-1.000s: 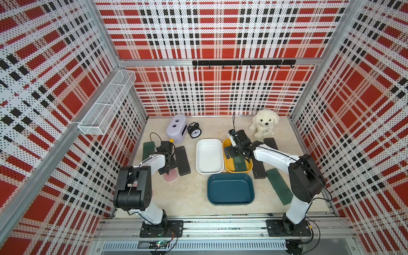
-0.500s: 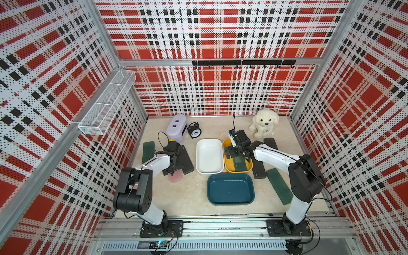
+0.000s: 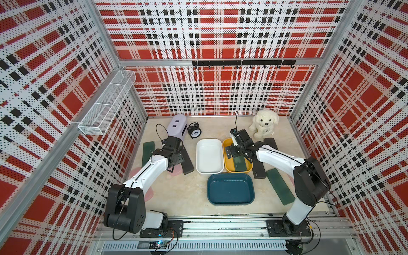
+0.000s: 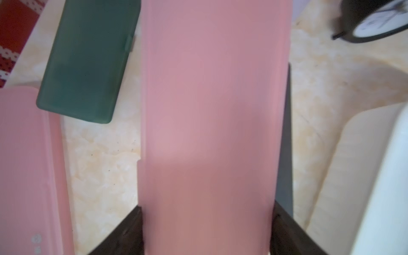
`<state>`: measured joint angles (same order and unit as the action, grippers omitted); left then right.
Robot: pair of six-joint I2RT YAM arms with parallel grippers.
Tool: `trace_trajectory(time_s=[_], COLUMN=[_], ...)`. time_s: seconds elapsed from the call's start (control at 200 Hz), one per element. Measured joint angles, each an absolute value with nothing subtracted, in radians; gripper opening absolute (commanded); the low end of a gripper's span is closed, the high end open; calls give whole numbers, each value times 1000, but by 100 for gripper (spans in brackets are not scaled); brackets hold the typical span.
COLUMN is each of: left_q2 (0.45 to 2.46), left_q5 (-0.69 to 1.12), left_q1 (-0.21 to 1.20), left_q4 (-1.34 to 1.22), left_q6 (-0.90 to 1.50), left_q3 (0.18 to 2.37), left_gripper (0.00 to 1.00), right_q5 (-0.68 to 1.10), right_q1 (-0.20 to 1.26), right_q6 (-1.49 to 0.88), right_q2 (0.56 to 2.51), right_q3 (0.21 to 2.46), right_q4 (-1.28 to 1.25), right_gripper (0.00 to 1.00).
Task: Place the pencil cases by color into the storage box
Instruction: Pick up the pencil case from the center of the board, then place the pencil case at the storage box.
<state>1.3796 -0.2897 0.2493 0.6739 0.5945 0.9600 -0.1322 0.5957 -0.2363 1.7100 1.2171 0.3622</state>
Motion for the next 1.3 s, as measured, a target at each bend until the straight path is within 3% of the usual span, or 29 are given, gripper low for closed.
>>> trace_trajectory(time_s=[0.436,0.651,1.298], left_q2=[1366,1399,1552], left_q5=[-439,-481,-468], left_q1=[610,767,1140], left_q4=[720,733,675], left_q6=[528,449,-24], left_q3=[1119,1215,1195], left_gripper=[47,47,53], right_q5=[-236,-259,-241], right_q1=[575,487,316], right_q6=[-253,-274,-282], right_q2=[1506,1356,1161], right_q3=[1118,1031,923], right_q4=[410,433,466], right_gripper=[100,100,100])
